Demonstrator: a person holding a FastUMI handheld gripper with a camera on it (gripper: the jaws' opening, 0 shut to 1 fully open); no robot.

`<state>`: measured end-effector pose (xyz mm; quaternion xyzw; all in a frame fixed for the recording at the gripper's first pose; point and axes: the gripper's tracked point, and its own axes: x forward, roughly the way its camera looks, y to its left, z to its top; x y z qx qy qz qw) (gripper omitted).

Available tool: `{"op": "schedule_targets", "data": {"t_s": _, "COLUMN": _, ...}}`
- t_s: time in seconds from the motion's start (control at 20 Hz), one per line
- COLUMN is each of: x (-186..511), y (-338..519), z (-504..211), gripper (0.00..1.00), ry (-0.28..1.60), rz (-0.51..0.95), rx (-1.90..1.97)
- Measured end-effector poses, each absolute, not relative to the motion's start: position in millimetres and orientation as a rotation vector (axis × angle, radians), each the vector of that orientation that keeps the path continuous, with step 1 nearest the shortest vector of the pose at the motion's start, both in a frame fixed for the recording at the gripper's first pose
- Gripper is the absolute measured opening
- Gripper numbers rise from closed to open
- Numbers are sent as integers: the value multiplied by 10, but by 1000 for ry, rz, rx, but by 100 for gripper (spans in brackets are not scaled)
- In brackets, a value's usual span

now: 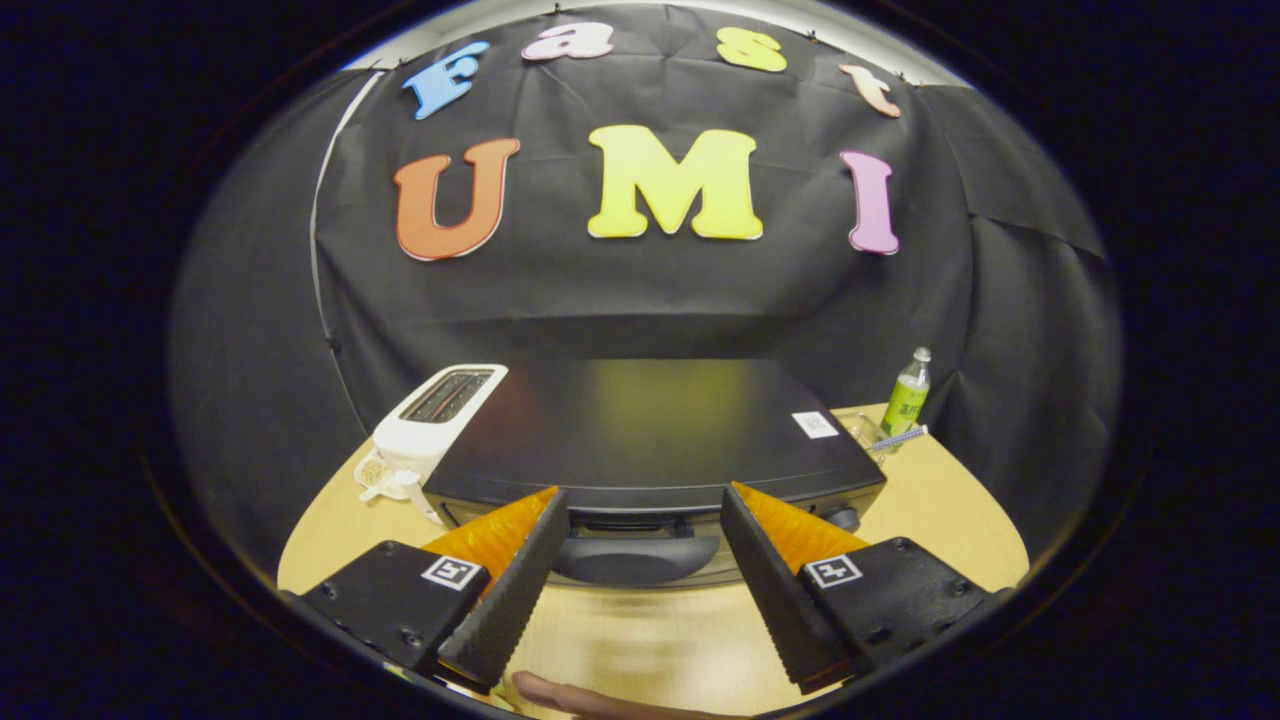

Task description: Open the toaster oven, put the food inside, and close the toaster oven door.

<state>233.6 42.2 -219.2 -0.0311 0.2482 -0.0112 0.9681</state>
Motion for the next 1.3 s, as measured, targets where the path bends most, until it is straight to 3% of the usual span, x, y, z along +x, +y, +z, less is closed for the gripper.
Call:
{"op": "schedule_targets", "data": {"t_s": 0.35, "x": 2347, "y": 469, "z": -2411, "gripper": 100, "ry": 540, "rz": -4, "rx": -45}}
{"op": "schedule_targets", "data": {"t_s": 1.3, "x": 1122, "y": 382, "z": -3249, "gripper": 100, "ry": 715, "rz": 15, "rx": -92}}
